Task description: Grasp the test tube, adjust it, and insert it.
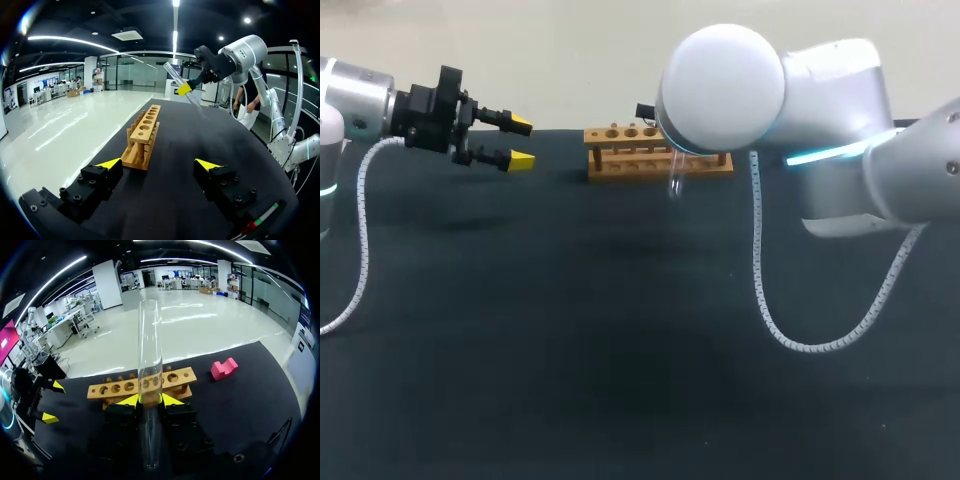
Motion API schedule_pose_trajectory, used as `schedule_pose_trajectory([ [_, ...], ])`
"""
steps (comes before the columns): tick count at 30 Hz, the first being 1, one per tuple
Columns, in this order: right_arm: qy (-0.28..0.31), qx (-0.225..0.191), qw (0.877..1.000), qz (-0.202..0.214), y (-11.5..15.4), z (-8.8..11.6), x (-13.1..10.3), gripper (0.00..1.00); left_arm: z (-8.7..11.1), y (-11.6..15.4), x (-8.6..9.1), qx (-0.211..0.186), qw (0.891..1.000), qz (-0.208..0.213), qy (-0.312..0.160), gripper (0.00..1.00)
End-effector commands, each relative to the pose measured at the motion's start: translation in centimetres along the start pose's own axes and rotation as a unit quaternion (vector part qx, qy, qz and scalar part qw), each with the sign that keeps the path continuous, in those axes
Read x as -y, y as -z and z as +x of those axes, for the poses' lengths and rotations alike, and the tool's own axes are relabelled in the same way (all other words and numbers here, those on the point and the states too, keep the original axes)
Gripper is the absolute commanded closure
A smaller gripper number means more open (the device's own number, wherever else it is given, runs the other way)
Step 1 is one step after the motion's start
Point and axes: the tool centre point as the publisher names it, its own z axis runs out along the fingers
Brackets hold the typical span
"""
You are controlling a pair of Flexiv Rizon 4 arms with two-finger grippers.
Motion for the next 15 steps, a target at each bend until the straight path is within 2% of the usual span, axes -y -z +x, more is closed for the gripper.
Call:
schedule_pose_trajectory([
  [1, -0.006, 0.043, 0.999, -0.003, 0.0, -0.5, 0.1, 1.0, 0.1, 0.0, -0.1, 0.001, 1.0, 0.001, -0.002, 0.0],
  [15, 0.004, 0.182, 0.983, 0.006, -0.5, -5.9, -0.5, 1.0, 0.1, 0.0, -0.1, 0.001, 1.0, 0.001, -0.002, 0.0],
])
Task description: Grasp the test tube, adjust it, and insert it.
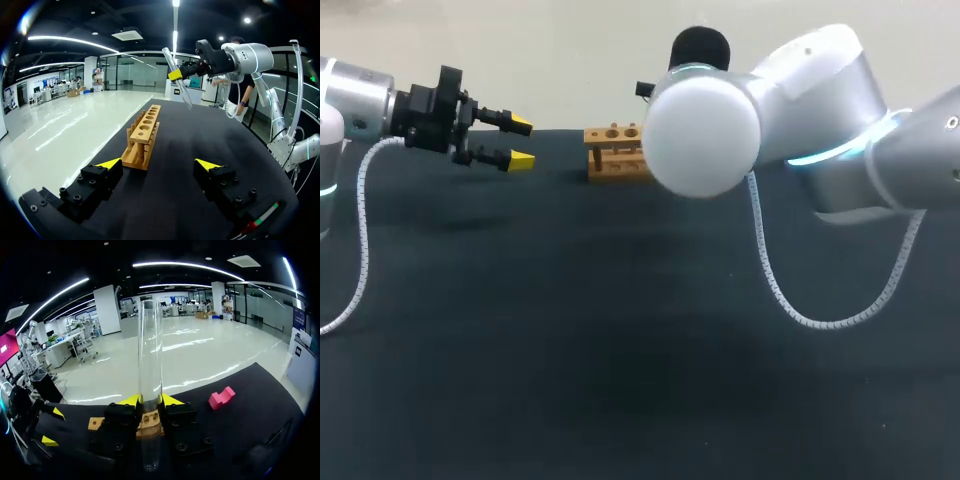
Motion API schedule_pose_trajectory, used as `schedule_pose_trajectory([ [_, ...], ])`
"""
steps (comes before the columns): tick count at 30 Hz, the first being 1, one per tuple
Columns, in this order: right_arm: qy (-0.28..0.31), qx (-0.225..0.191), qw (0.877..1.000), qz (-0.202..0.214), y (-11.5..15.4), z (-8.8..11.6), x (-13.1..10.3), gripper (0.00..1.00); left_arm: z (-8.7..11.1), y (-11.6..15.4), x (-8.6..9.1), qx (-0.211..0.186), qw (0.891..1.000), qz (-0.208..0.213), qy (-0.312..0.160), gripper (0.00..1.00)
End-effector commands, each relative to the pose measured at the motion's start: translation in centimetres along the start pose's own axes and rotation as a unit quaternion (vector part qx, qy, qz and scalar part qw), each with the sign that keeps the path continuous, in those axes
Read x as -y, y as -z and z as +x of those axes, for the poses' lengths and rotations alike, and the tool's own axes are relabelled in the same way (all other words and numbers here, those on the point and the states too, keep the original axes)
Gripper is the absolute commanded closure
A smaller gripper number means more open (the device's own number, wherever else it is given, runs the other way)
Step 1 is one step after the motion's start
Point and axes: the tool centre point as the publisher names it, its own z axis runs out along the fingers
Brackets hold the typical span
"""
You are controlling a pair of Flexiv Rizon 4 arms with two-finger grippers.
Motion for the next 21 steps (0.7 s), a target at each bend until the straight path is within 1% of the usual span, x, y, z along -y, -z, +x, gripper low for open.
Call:
schedule_pose_trajectory([
  [1, 0.0, 0.058, 0.998, -0.003, -0.9, -0.8, -0.3, 1.0, 0.1, 0.0, -0.1, 0.001, 1.0, 0.001, -0.002, 0.0],
  [5, 0.0, 0.093, 0.996, 0.001, -1.6, -2.1, -0.4, 1.0, 0.1, 0.0, -0.1, 0.001, 1.0, 0.001, -0.002, 0.0],
  [10, -0.002, 0.131, 0.991, 0.002, -2.3, -3.3, -0.7, 1.0, 0.1, 0.0, -0.1, 0.001, 1.0, 0.001, -0.002, 0.0],
  [21, -0.005, 0.191, 0.981, 0.013, -3.8, -4.1, -0.8, 1.0, 0.1, 0.0, -0.1, 0.001, 1.0, 0.001, -0.002, 0.0],
])
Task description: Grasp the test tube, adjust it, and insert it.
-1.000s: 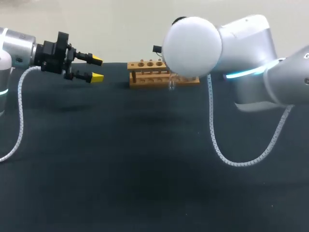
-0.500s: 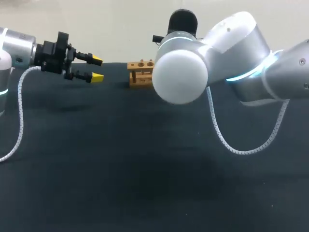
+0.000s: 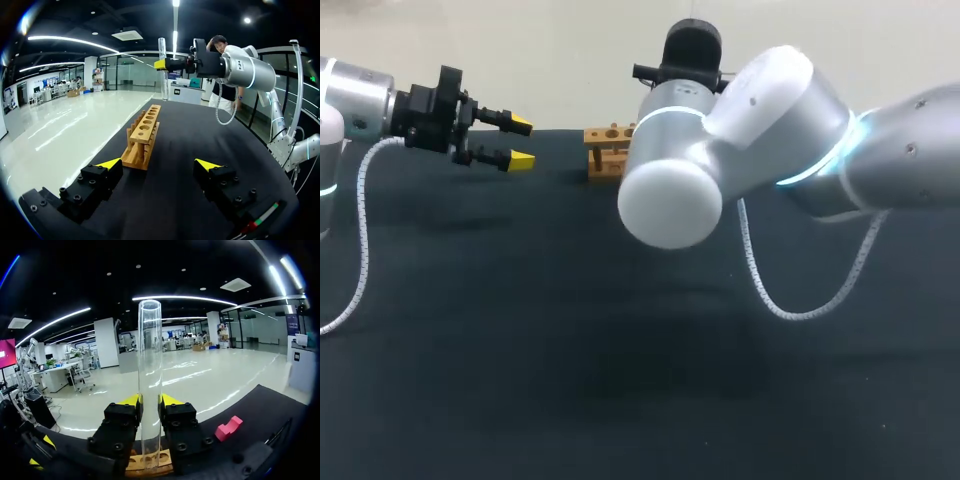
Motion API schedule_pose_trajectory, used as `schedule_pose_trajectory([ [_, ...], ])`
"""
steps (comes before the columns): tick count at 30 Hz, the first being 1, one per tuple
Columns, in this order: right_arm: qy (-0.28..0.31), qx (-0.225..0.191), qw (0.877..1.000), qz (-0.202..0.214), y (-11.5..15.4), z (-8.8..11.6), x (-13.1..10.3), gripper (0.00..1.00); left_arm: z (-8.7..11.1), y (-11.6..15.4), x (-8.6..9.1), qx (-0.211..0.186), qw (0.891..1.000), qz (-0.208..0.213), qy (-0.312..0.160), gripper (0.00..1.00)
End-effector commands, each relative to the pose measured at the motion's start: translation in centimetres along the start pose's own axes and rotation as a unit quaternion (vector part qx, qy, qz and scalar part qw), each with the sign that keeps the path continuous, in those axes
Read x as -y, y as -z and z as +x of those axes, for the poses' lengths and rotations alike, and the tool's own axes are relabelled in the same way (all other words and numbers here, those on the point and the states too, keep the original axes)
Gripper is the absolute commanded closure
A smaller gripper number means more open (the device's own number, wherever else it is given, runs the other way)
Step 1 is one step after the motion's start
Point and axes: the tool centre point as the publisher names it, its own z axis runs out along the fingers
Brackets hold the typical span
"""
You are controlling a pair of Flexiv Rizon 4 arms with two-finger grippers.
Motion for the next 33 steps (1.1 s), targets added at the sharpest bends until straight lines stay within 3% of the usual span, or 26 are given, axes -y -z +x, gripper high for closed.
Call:
schedule_pose_trajectory([
  [1, -0.002, 0.036, 0.999, 0.004, -0.8, 0.6, -0.4, 1.0, 0.1, 0.0, -0.1, 0.001, 1.0, 0.001, -0.002, 0.0],
  [12, 0.019, 0.08, 0.996, 0.023, -1.1, 0.5, 0.2, 1.0, 0.1, 0.0, -0.1, 0.001, 1.0, 0.001, -0.002, 0.0],
  [33, 0.027, 0.088, 0.995, 0.029, -1.5, 1.5, 1.6, 1.0, 0.1, 0.0, -0.1, 0.001, 1.0, 0.001, -0.002, 0.0],
])
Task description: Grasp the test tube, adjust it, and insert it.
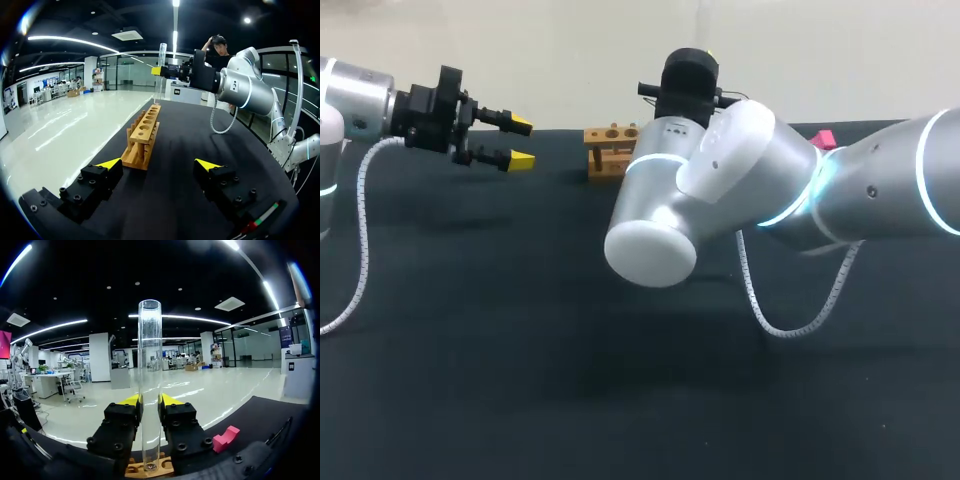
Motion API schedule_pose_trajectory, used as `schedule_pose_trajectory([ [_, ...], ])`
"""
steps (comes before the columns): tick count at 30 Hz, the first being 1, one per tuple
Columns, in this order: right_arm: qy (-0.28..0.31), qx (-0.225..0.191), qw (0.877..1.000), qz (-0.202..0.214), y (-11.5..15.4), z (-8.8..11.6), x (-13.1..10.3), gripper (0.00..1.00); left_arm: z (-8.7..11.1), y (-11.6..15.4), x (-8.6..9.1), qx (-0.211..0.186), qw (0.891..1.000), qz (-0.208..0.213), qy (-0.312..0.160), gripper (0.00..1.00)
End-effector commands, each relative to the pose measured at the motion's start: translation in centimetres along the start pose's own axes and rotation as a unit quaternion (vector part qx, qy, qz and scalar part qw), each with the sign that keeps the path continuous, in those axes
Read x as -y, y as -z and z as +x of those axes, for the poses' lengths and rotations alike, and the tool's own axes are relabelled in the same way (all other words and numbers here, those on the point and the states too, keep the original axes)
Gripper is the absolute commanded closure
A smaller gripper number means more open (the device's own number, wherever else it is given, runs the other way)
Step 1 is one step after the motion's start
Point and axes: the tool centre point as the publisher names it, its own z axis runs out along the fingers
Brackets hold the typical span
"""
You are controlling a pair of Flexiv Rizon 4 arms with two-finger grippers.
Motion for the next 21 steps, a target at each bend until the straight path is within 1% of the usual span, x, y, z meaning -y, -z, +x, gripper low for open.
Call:
schedule_pose_trajectory([
  [1, -0.002, 0.003, 1.0, -0.003, -0.3, 0.3, 0.0, 1.0, 0.1, 0.0, -0.1, 0.001, 1.0, 0.001, -0.002, 0.0],
  [10, 0.0, 0.003, 1.0, -0.007, -0.8, 0.9, 0.1, 1.0, 0.1, 0.0, -0.1, 0.001, 1.0, 0.001, -0.002, 0.0],
  [21, 0.0, -0.01, 1.0, -0.01, -0.9, 1.9, 0.0, 1.0, 0.1, 0.0, -0.1, 0.001, 1.0, 0.001, -0.002, 0.0],
])
